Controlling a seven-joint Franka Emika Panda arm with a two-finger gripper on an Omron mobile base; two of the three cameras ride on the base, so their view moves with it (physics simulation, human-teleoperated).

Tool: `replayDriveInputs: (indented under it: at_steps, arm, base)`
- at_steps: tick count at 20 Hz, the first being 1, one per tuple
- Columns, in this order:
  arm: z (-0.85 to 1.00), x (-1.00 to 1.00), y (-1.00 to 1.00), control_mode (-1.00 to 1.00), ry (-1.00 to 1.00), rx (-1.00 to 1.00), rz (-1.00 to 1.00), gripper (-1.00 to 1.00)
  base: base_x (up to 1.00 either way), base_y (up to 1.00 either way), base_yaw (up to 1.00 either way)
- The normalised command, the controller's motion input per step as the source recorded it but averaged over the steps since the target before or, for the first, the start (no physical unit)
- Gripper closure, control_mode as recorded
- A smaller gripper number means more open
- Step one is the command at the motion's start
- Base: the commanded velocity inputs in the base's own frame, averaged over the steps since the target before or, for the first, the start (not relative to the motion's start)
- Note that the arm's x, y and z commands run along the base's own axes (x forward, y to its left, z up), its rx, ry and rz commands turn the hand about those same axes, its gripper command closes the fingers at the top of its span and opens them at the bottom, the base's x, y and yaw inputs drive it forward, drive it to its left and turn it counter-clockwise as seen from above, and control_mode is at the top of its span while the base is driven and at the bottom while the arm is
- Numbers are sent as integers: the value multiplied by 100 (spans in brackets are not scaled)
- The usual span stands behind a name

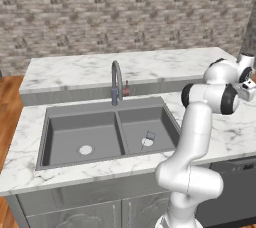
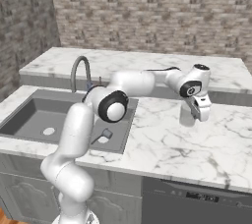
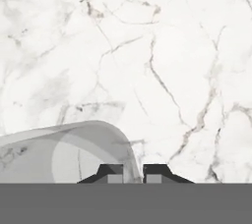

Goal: Move any existing items from the left basin to the right basin for drying. Then move the glass cup from the counter to the left basin of the sink for washing.

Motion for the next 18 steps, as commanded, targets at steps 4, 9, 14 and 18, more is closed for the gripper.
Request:
replayDriveInputs:
  at_steps: [4,9,14,18]
  arm:
    - [51,-16,15,-100,0,0,0,100]
    - [35,-17,26,-100,0,0,0,100]
    - [22,-16,47,-100,0,0,0,100]
    - [16,-17,59,-100,0,0,0,100]
  base:
    - [0,0,0]
    - [0,0,0]
    - [0,0,0]
    - [0,0,0]
